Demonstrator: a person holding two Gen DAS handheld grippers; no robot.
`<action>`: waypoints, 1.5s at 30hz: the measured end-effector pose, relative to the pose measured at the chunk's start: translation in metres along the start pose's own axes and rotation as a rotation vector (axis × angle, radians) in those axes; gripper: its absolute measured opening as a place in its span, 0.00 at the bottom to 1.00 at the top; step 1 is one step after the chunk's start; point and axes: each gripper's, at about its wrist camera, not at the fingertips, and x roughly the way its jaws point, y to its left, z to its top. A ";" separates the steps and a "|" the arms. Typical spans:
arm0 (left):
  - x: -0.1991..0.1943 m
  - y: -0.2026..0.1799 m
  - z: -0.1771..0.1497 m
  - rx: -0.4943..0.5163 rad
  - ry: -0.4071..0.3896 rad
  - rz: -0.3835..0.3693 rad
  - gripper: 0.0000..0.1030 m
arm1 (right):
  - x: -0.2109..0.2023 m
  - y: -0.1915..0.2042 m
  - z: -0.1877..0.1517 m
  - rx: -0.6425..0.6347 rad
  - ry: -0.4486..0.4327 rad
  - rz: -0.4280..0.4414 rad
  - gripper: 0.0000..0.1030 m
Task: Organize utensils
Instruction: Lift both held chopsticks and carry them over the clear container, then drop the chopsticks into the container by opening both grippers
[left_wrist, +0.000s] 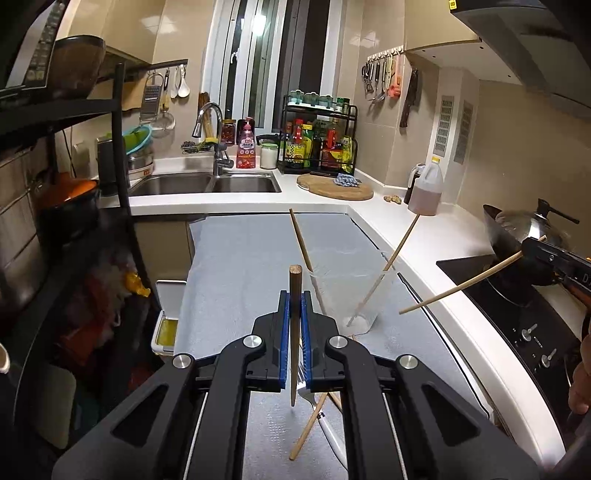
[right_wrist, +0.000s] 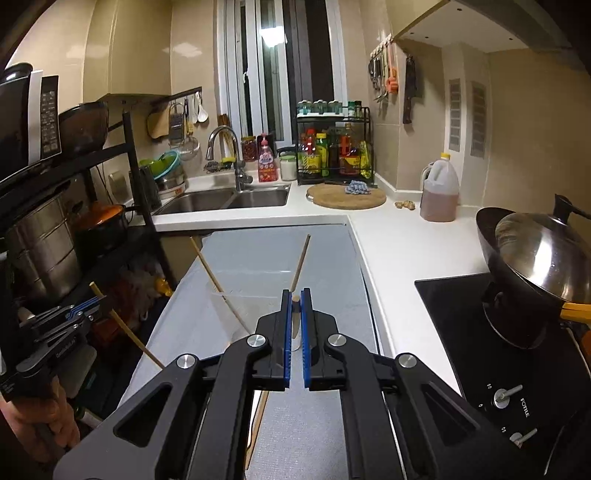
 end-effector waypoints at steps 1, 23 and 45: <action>0.000 0.000 0.001 0.002 0.001 0.000 0.06 | 0.001 0.001 0.001 -0.005 0.011 0.005 0.05; 0.011 -0.010 0.024 0.022 0.041 -0.039 0.06 | 0.007 0.016 0.023 -0.056 0.005 0.031 0.04; 0.065 -0.028 0.160 -0.007 -0.049 -0.129 0.06 | 0.042 0.009 0.130 -0.007 -0.127 0.120 0.04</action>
